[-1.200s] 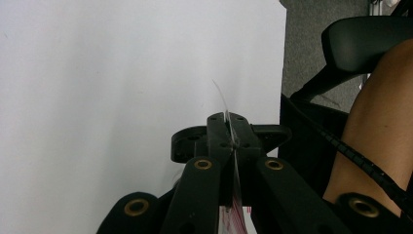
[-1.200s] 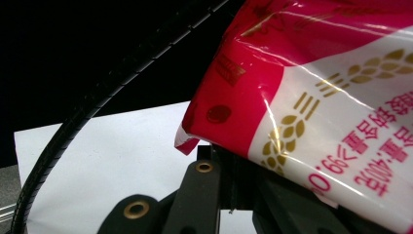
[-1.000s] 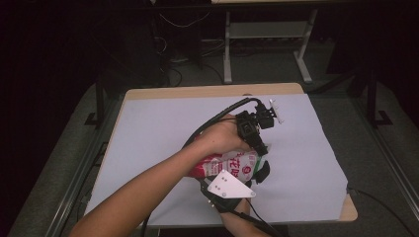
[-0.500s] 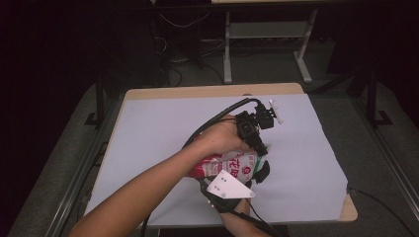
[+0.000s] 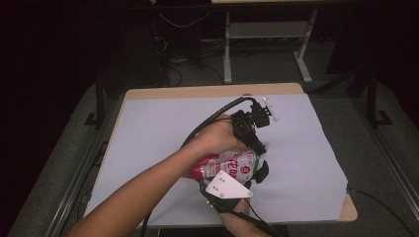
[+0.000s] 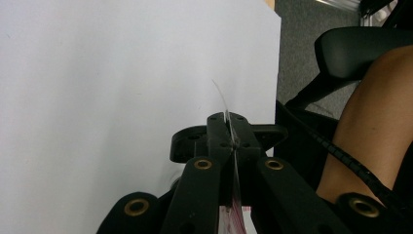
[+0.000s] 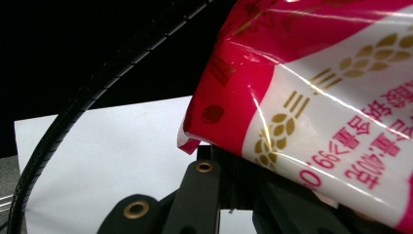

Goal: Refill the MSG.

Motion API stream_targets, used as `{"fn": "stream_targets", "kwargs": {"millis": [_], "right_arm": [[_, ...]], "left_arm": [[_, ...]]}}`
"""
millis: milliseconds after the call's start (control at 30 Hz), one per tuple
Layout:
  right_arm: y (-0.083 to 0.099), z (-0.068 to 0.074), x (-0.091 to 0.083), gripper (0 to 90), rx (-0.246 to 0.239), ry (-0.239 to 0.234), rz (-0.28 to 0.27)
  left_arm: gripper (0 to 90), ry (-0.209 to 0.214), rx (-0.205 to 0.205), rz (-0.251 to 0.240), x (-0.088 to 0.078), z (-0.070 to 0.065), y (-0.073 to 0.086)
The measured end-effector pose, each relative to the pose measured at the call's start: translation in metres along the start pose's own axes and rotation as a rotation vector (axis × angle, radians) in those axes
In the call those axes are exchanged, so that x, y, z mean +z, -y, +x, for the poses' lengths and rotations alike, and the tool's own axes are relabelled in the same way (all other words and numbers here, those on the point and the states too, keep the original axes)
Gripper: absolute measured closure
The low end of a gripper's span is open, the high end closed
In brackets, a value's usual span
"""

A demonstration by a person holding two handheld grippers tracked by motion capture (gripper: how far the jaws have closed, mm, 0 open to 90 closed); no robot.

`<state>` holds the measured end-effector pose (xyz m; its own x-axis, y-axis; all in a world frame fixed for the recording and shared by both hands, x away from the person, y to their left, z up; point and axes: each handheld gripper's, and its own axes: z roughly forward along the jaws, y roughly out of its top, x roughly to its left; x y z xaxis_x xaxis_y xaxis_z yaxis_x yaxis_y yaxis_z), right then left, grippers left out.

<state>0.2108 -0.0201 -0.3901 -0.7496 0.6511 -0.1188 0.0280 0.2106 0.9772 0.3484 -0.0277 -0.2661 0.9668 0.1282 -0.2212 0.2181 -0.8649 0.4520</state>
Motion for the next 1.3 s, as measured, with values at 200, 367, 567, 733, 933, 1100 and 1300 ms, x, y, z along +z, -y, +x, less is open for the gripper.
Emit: {"fn": "stream_targets", "kwargs": {"millis": [200, 367, 567, 733, 933, 1100, 1300], "right_arm": [[0.001, -0.001, 0.001, 90.0, 0.0, -0.015, 0.015], [0.001, -0.002, 0.001, 90.0, -0.005, -0.02, 0.014], [0.002, 0.001, 0.002, 90.0, -0.021, -0.034, 0.02], [0.003, 0.001, 0.003, 90.0, -0.013, -0.034, 0.032], [0.004, -0.003, 0.005, 90.0, -0.01, -0.034, 0.039], [0.005, -0.007, 0.007, 90.0, 0.007, -0.034, 0.06], [0.006, -0.007, 0.01, 90.0, 0.012, -0.038, 0.079]], "left_arm": [[89.8, 0.014, -0.015, -0.051, -0.008, 0.001, 0.006], [89.9, 0.018, -0.017, -0.105, -0.018, 0.0, 0.012], [89.9, 0.021, -0.032, -0.157, -0.028, -0.002, 0.025], [89.9, 0.022, -0.043, -0.21, -0.043, -0.003, 0.039], [89.9, 0.031, -0.049, -0.304, -0.062, -0.006, 0.059], [89.9, 0.04, -0.075, -0.387, -0.076, -0.006, 0.082], [89.9, 0.029, -0.091, -0.461, -0.089, -0.006, 0.11]]}}
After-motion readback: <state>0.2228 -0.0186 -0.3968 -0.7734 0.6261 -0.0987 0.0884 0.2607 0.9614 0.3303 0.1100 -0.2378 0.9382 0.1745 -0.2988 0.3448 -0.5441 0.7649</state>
